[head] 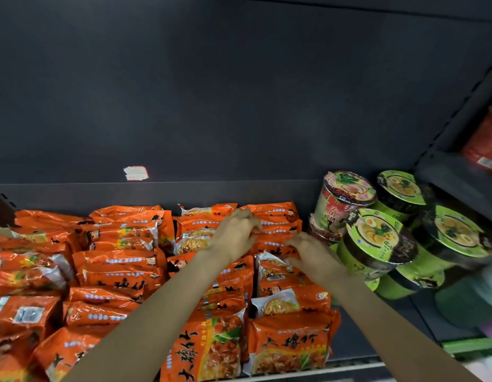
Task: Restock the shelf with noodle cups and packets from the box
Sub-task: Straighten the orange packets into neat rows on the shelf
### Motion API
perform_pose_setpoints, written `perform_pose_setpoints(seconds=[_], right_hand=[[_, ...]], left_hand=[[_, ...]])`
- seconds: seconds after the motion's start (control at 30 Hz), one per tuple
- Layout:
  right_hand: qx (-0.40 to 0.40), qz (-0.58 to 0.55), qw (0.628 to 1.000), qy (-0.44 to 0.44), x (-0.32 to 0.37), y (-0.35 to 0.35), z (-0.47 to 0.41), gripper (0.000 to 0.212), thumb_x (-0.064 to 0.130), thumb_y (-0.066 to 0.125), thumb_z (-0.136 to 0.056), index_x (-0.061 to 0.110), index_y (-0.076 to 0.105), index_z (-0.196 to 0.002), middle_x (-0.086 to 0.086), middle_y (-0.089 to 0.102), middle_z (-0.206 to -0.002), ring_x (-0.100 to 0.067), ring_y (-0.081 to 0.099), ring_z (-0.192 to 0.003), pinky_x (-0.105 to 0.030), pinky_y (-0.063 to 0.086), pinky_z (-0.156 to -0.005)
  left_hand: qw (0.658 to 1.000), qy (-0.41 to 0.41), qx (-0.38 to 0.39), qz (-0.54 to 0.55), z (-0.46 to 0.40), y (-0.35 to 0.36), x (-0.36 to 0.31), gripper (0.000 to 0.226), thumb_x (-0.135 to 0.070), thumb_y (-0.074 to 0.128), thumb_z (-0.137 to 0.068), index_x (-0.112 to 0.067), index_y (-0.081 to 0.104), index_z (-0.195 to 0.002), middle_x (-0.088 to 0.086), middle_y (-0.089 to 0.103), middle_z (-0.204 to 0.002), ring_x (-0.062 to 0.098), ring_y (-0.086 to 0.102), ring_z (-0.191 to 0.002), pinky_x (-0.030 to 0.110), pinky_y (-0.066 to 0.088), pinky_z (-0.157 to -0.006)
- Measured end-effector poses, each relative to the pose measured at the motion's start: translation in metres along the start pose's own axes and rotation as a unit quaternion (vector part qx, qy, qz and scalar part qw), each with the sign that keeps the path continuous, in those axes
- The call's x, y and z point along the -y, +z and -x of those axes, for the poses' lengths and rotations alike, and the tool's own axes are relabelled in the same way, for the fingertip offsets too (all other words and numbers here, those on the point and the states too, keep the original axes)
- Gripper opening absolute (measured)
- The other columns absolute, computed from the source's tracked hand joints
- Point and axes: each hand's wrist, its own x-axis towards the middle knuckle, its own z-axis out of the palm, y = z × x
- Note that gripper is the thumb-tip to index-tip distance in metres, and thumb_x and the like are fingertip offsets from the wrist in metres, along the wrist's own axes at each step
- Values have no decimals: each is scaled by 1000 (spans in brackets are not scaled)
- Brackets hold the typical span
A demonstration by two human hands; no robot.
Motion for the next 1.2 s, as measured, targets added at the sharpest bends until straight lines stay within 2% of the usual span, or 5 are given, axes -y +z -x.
perform_pose_setpoints(seconds=[0.2,0.7,0.9,1.07,1.2], right_hand=[[34,-3,999,-27,-6,-1,-3,35,27,53,-94,21,53,-129,-2,51,-132,-21,52,-117,-39,45,-98],[-120,-96,987,41,1,-3,-9,22,11,56,-92,17,63,-112,-7,66,-104,-20,64,-87,-34,55,-79],[-166,-111,978,58,-2,3,-7,14,15,60,-90,19,65,-102,-4,70,-94,-18,65,-81,-36,56,-75],[-188,-162,968,20,2,1,-5,11,9,61,-89,13,68,-97,-4,70,-93,-16,65,-86,-30,54,-78],[-238,-113,964,-42,9,-4,-5,10,7,63,-87,13,69,-92,-4,68,-88,-17,60,-87,-35,52,-82]], left_hand=[[987,52,150,20,11,-3,-12,30,-32,55,-93,-20,60,-120,-1,65,-116,17,60,-106,35,50,-88],[983,-92,-6,156,19,-3,-1,13,-3,45,-94,-9,56,-97,8,64,-101,19,59,-87,31,50,-76],[985,-81,64,138,23,-5,-2,34,-19,65,-88,-16,54,-120,5,60,-120,15,59,-87,26,45,-76],[996,-38,77,-2,17,-7,-10,17,-17,61,-90,-15,64,-107,5,66,-110,23,57,-108,38,40,-101],[993,-19,113,-16,17,-7,-12,5,-16,58,-91,-14,63,-89,5,66,-95,23,59,-95,39,44,-94]])
